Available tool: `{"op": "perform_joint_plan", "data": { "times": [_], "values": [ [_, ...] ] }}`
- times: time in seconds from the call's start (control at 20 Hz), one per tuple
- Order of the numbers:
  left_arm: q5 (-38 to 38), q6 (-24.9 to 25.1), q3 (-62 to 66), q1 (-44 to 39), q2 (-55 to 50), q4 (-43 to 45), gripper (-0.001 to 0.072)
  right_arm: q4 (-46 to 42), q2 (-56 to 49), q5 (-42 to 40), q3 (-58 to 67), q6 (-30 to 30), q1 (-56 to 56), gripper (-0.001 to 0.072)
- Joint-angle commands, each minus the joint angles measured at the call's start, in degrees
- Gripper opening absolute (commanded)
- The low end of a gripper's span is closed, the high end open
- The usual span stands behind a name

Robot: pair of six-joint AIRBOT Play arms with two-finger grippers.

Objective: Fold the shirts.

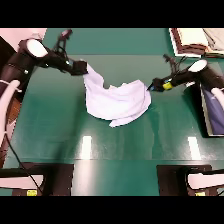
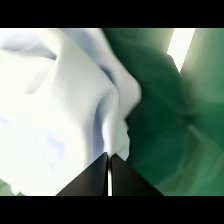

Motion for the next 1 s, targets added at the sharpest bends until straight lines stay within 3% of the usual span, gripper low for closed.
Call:
{"op": "perform_joint_plan", "data": {
  "times": [0.0,0.25,0.5,0.75,0.95],
  "values": [
    [-0.52,0.15,6.58,0.04,7.63,4.79,0.0020,-3.32,9.03,2.86,6.23,-0.28,-2.12,0.0014],
    [-0.44,0.55,18.18,0.04,24.20,6.47,0.0020,-5.68,25.75,8.66,15.82,3.39,-5.60,0.0014],
    [-0.09,0.57,22.49,0.04,34.77,6.54,0.0019,-14.69,36.04,12.07,23.50,9.73,-5.99,0.0013],
    [0.20,1.60,25.24,0.04,33.48,11.32,0.0019,-17.46,38.12,14.23,25.53,16.81,-5.88,0.0013],
    [-5.07,1.40,25.09,0.04,22.60,20.09,0.0020,-18.14,29.24,19.12,25.09,22.82,-3.08,0.0013]
  ]
}}
